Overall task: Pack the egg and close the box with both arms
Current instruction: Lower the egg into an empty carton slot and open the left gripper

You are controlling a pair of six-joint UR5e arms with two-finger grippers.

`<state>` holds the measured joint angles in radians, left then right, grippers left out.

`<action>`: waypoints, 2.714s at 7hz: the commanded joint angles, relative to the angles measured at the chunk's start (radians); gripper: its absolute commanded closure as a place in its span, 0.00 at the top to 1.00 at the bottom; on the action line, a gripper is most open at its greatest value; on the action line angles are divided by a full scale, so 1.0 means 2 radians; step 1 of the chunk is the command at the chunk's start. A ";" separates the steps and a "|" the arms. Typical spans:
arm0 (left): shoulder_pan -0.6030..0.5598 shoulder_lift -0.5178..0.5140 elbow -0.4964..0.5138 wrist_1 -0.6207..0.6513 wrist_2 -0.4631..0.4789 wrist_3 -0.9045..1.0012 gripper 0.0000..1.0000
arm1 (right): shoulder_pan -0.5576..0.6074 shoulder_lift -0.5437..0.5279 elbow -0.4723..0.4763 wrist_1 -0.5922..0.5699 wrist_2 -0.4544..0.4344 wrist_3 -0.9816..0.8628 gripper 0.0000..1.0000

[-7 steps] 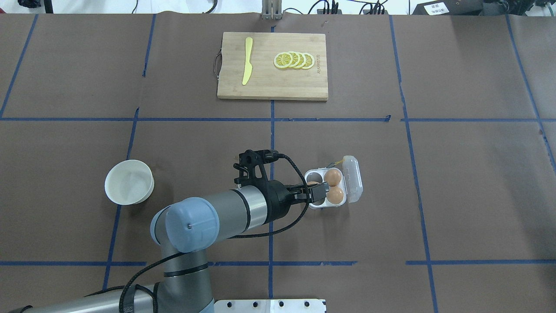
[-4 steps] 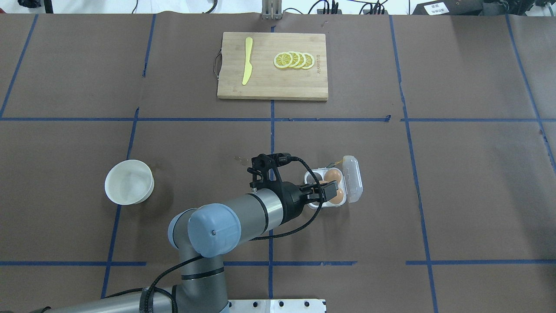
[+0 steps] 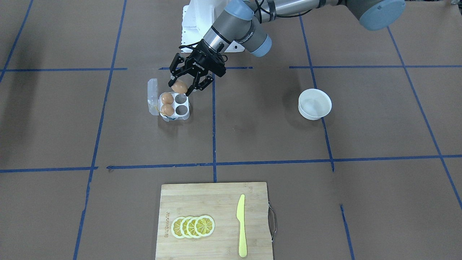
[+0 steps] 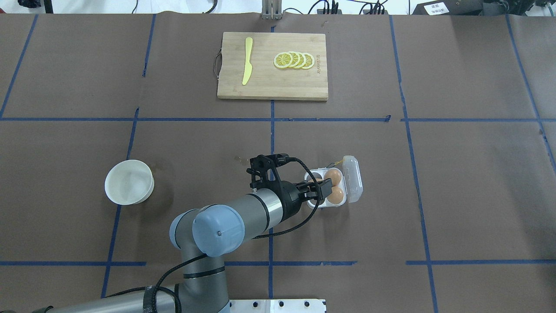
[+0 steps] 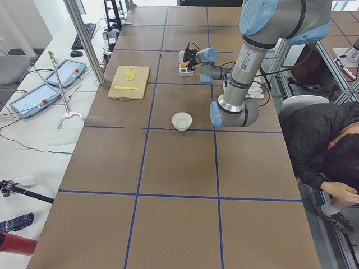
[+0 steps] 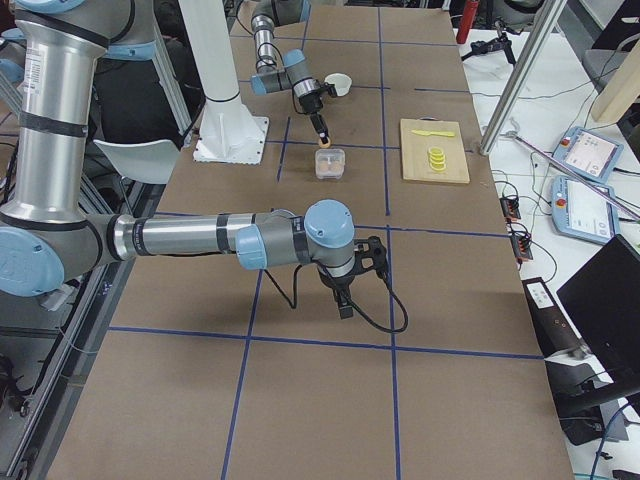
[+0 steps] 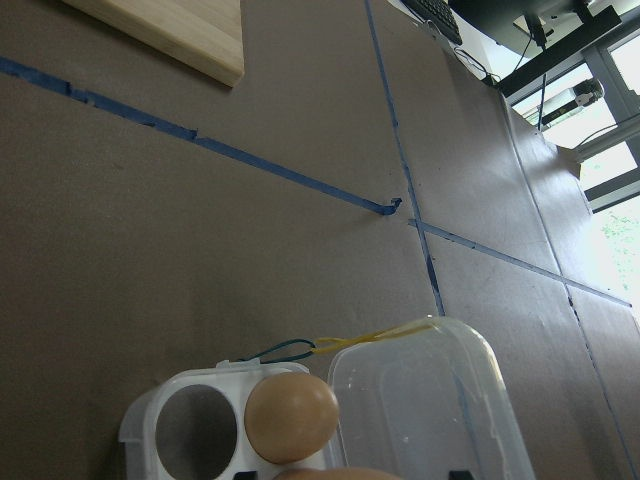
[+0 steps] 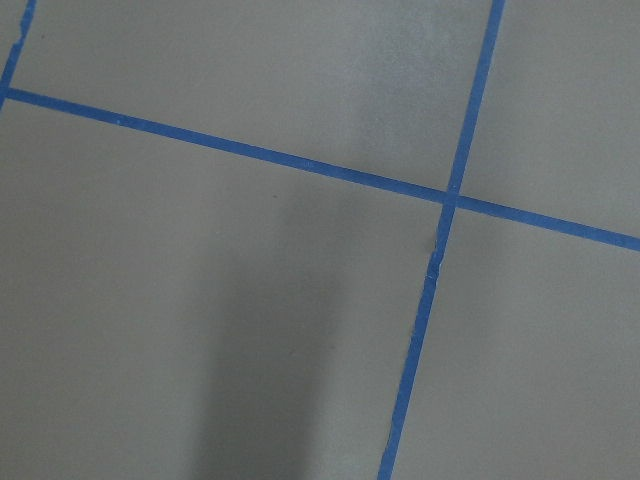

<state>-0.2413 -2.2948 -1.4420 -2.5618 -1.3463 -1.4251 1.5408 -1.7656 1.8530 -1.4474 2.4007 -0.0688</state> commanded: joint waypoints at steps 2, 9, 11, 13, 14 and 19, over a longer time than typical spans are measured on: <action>0.001 -0.004 0.019 0.001 0.000 -0.001 0.50 | 0.000 0.000 0.000 0.000 0.000 0.000 1.00; 0.003 -0.023 0.034 0.003 -0.001 -0.010 0.58 | 0.002 0.000 -0.001 0.000 0.000 0.001 1.00; 0.006 -0.025 0.034 0.003 -0.001 -0.009 0.62 | 0.002 -0.001 -0.001 0.000 0.000 0.001 1.00; 0.006 -0.025 0.034 0.004 -0.002 -0.007 0.72 | 0.002 0.000 -0.001 0.000 0.000 0.001 1.00; 0.006 -0.025 0.034 0.004 -0.002 -0.005 0.79 | 0.002 0.000 -0.001 0.000 0.000 0.001 1.00; 0.006 -0.024 0.031 0.004 -0.003 -0.004 0.84 | 0.002 -0.002 -0.001 0.000 0.000 -0.001 1.00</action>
<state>-0.2288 -2.3435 -1.3756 -2.5541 -1.3508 -1.4349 1.5447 -1.7696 1.8513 -1.4477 2.4007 -0.0700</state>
